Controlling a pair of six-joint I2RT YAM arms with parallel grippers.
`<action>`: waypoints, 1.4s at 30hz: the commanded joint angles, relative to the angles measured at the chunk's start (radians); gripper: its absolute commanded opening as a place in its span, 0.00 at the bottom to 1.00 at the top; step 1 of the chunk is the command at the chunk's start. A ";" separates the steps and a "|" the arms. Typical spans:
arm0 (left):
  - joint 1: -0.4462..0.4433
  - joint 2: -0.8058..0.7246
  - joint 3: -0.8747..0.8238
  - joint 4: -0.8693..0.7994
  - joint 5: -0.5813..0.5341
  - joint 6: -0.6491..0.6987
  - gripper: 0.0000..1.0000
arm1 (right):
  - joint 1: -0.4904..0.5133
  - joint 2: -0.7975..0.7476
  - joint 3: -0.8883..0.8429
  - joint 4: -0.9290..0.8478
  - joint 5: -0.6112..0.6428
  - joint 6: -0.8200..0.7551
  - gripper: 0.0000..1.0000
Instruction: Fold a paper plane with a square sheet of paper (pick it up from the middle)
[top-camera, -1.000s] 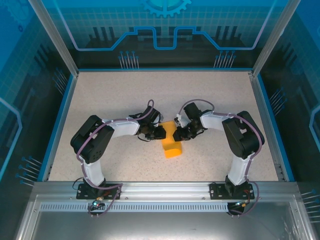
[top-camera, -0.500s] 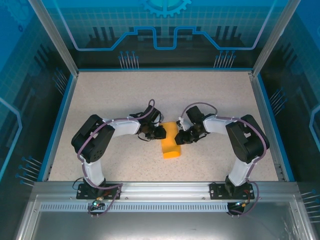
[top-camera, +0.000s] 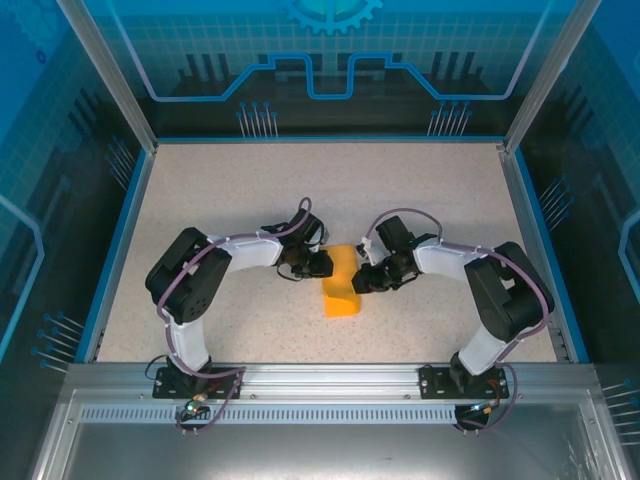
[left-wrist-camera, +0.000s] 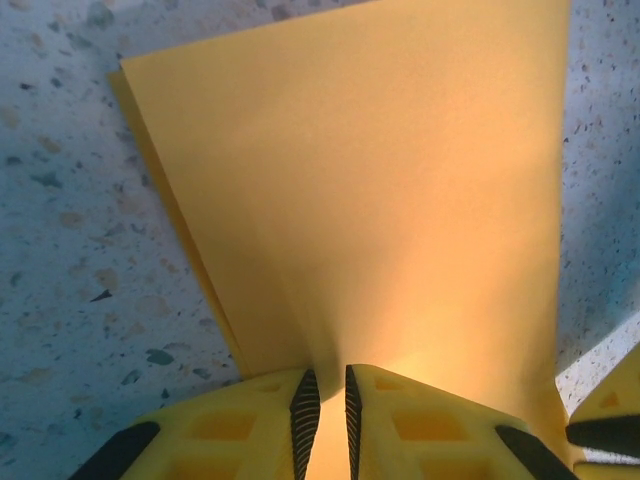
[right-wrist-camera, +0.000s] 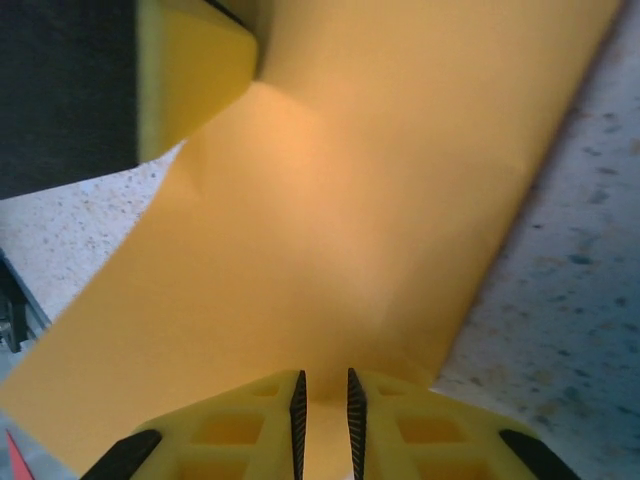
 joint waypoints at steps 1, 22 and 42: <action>0.003 0.077 -0.015 -0.079 -0.073 0.035 0.21 | 0.040 -0.008 -0.018 0.012 -0.024 0.050 0.21; 0.016 0.091 -0.020 -0.075 -0.062 0.056 0.21 | 0.115 -0.070 -0.164 0.063 0.019 0.128 0.22; 0.027 0.093 -0.016 -0.070 -0.046 0.074 0.22 | 0.119 -0.245 -0.251 0.022 0.012 0.174 0.22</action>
